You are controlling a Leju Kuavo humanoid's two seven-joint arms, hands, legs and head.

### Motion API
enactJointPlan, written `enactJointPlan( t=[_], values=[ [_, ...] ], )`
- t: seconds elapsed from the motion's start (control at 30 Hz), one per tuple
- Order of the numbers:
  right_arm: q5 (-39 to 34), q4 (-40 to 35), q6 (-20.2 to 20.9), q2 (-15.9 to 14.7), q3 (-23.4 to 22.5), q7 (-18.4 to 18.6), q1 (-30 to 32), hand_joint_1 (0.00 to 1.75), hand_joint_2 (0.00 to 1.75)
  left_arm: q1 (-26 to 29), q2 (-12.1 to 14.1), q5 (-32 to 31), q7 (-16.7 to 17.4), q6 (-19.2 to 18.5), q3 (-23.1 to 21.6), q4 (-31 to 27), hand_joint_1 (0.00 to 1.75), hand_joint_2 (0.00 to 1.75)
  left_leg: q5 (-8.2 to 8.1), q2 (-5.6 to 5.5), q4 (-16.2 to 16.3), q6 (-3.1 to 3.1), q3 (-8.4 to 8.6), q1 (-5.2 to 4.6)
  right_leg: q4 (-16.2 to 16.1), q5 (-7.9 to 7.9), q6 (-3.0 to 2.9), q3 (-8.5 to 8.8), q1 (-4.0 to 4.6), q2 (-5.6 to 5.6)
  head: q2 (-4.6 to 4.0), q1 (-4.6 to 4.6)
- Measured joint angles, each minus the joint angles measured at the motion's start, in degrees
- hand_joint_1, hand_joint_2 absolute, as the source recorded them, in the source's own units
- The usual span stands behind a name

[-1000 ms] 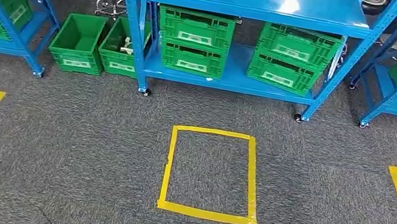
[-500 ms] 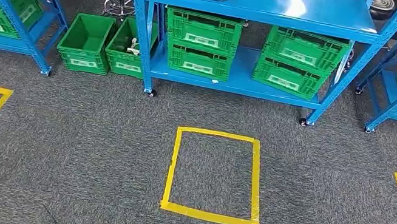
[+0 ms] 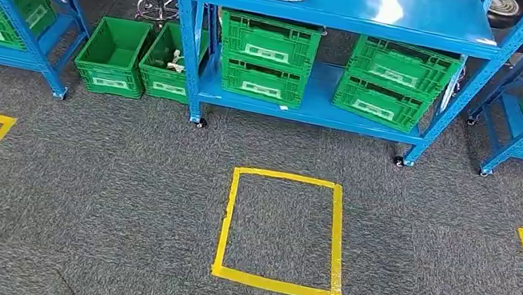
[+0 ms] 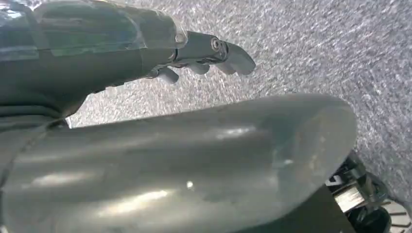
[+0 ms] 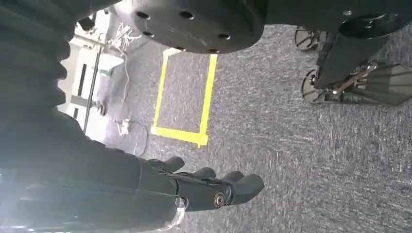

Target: Take the parts from the cabinet and place them on the table.

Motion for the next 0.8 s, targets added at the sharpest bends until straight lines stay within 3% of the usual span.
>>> enactJointPlan(
  t=[0.17, 0.27, 0.43, 0.53, 0.73, 0.8],
  values=[
    [0.8, 0.0, 2.6, -0.1, 0.1, 1.2, -0.1, 0.0, 1.75, 0.0, -0.6, -0.2, 0.5, 0.9, 0.0, 0.0, 0.0, 0.0, -0.01, 0.0, 0.0, 0.02, 0.04, 0.0, -0.1, 0.02, 0.03, 0.07, -0.01, 0.0, 0.0, 0.0],
    [1.3, 0.0, 2.8, -0.3, 0.9, 3.1, -0.5, 0.0, 1.75, 0.0, -0.7, 0.0, 2.9, 0.0, 0.0, 0.0, 0.0, 0.0, -0.02, 0.0, 0.0, 0.03, 0.07, 0.0, -0.1, 0.05, 0.07, 0.09, 0.0, 0.0, 0.0, 0.0],
    [0.6, 0.0, 2.1, -1.2, 1.4, 2.6, -0.6, 0.0, 1.75, 0.1, -0.5, 0.4, 6.6, -2.3, 0.0, 0.1, 0.0, 0.0, -0.02, -0.01, 0.0, 0.03, 0.08, 0.0, -0.1, 0.05, 0.08, 0.1, -0.01, 0.0, 0.0, 0.0],
    [0.0, 0.0, 2.0, -1.6, 1.5, 0.4, -0.6, 0.0, 1.75, 0.2, -0.7, 1.3, 4.3, -1.3, 0.0, 0.1, 0.0, 0.0, -0.02, -0.01, 0.0, 0.04, 0.07, 0.0, -0.1, 0.05, 0.08, 0.11, -0.01, 0.0, 0.0, 0.0],
    [1.1, 0.0, -0.1, -2.8, 2.9, 0.1, -0.4, 0.0, 1.75, 0.4, -2.7, 3.1, -3.7, 0.1, 0.1, 0.2, 0.0, 0.0, -0.05, -0.02, 0.0, 0.08, 0.06, -0.04, -0.1, 0.09, 0.15, 0.12, -0.05, 0.0, 0.0, 0.0],
    [0.2, -0.1, -1.9, -3.4, 3.0, -0.7, -0.3, 0.0, 1.75, 0.4, -3.3, 3.1, -3.0, -0.2, 0.1, 0.2, 0.0, 0.0, -0.08, -0.02, 0.0, 0.13, 0.07, -0.05, -0.1, 0.1, 0.15, 0.13, -0.05, 0.0, 0.0, 0.0]
  ],
)
